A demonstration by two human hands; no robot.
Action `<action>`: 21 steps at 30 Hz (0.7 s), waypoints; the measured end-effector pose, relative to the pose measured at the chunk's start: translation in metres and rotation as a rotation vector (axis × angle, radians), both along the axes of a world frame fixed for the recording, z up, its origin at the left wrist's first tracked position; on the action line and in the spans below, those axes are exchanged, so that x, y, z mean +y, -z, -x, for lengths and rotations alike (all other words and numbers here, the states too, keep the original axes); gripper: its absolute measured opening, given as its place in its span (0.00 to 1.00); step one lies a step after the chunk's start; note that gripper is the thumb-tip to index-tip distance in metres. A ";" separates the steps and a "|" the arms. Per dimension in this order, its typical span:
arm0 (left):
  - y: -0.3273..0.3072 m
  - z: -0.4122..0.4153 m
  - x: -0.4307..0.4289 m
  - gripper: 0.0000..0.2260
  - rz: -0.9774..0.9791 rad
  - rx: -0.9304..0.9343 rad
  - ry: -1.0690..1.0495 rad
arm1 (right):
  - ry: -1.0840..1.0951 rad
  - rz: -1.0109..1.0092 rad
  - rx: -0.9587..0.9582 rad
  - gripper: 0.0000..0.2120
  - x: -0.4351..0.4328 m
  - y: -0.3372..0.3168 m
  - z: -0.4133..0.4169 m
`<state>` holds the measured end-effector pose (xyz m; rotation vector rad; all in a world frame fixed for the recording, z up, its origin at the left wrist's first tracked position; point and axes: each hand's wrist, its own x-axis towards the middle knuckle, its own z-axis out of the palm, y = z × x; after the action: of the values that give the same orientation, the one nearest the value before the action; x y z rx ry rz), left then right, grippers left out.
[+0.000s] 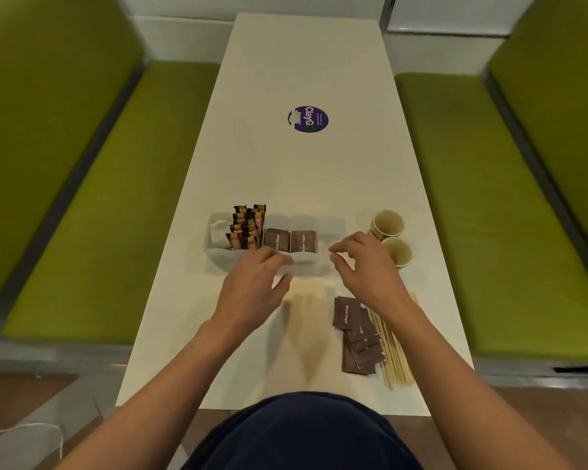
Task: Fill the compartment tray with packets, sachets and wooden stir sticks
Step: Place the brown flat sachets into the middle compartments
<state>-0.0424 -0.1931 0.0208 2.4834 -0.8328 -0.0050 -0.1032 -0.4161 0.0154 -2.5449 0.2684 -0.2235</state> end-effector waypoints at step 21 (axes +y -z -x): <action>0.054 0.077 -0.057 0.16 -0.258 0.079 0.229 | -0.225 0.084 0.286 0.22 -0.020 0.029 0.103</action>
<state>-0.1192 -0.2506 -0.0328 2.5870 -1.1397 -0.3068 -0.2059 -0.4362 -0.0136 -2.6613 0.0792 0.2213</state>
